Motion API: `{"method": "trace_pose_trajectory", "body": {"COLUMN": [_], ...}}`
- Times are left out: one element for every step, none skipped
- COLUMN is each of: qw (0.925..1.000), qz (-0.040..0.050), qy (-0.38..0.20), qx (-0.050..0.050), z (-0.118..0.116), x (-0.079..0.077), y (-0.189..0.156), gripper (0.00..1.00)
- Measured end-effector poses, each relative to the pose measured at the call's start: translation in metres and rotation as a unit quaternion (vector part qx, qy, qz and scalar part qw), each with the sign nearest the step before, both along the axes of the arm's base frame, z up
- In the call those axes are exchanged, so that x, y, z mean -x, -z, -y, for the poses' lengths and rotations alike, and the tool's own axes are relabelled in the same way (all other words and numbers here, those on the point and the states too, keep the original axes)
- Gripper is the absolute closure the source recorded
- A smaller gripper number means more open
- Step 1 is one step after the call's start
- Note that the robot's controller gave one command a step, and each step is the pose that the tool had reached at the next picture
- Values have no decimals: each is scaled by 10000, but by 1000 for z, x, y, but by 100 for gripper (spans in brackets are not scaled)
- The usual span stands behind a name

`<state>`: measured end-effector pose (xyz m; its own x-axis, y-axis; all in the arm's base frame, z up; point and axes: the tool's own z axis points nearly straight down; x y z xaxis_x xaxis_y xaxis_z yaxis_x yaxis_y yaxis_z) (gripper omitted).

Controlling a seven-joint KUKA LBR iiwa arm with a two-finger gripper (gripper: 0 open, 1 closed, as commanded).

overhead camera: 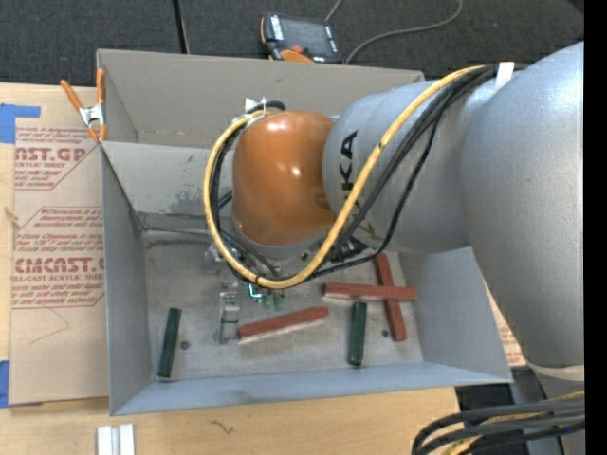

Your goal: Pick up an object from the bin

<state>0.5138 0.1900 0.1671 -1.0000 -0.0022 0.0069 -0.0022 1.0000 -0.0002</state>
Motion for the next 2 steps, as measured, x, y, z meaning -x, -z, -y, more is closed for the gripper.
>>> {"method": "trace_pose_trajectory", "body": {"qw": [10000,9996], "qz": [24,21], "qy": [29,280], "qx": [0,7], "z": [93,134], "x": [-58,12], "y": [100,59], "gripper": [0,0]}}
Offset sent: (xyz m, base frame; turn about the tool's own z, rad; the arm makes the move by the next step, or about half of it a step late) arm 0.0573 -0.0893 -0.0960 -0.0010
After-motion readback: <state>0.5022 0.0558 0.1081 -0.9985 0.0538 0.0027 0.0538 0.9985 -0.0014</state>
